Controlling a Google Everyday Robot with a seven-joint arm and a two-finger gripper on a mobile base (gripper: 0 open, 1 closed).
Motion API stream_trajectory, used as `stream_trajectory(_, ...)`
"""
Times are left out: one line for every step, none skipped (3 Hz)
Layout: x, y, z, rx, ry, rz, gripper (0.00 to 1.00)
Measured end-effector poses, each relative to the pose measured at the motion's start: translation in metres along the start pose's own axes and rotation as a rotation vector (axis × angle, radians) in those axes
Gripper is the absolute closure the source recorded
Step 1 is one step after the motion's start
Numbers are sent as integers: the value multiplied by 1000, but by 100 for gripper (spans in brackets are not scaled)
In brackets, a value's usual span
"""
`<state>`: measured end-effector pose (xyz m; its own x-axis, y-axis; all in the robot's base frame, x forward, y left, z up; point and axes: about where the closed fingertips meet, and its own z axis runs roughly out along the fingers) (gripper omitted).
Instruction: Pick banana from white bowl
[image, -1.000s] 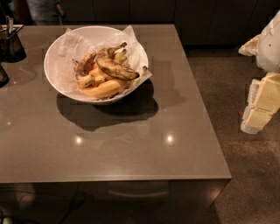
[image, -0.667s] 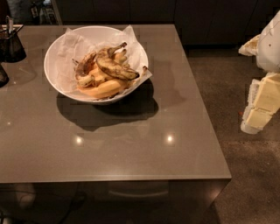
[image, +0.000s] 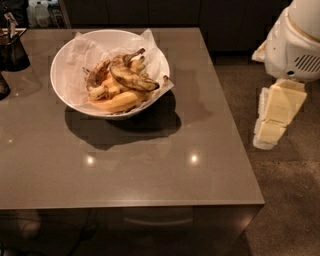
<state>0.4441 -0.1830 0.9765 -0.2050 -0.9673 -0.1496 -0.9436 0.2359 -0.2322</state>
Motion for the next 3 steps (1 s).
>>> stream_trajectory(0,0,0,0,0,0,0)
stream_trajectory(-14,3,-1,40,7,63,0)
stream_trajectory(-35,-1,0,105,42,160,0)
